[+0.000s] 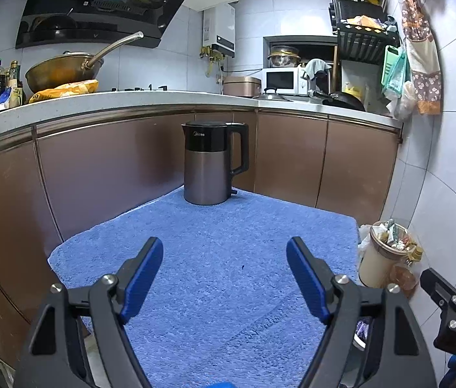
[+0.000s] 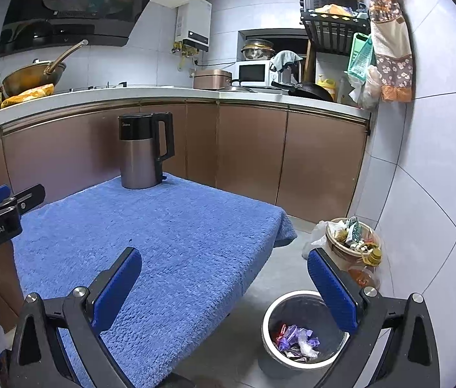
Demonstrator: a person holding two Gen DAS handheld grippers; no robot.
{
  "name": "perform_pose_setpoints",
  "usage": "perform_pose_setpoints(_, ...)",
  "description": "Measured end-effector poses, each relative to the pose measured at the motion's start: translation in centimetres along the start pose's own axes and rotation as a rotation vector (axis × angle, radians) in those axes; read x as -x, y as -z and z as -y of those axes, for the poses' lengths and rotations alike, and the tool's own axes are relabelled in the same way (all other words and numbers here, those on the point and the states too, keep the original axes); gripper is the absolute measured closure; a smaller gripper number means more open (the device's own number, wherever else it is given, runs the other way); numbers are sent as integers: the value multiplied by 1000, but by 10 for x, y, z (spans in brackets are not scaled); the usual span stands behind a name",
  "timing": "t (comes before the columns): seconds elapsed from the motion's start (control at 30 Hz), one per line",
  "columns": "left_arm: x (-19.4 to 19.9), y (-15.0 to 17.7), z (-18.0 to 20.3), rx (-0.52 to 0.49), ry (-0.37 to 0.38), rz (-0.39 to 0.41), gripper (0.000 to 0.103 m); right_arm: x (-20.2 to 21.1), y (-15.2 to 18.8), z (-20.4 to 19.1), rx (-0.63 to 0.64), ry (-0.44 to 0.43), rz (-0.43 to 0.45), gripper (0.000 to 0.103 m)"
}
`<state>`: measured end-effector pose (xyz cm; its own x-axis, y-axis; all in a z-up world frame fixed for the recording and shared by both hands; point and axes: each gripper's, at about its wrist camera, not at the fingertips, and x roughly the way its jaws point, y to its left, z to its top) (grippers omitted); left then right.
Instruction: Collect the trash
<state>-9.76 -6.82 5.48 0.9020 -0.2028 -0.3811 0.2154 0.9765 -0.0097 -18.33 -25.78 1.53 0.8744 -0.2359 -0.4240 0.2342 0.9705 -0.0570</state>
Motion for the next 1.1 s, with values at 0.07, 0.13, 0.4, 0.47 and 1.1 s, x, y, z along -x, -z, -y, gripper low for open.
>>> perform_pose_setpoints(0.07,2,-1,1,1,-2,8,25,0,-1,2,-7,3,8,0)
perform_pose_setpoints(0.13,4,-2,1,-1,-4,18,25,1,-2,3,-11,6,19,0)
perform_pose_setpoints(0.4,9,-3,3,-15,-23,50,25,5,-5,7,-20,7,52,0)
perform_pose_setpoints(0.47,10,-4,3,-14,-26,54,25,6,-6,7,-20,7,56,0)
perform_pose_setpoints(1.1,20,-9,1,-30,-55,85,25,12,-10,7,-29,14,79,0)
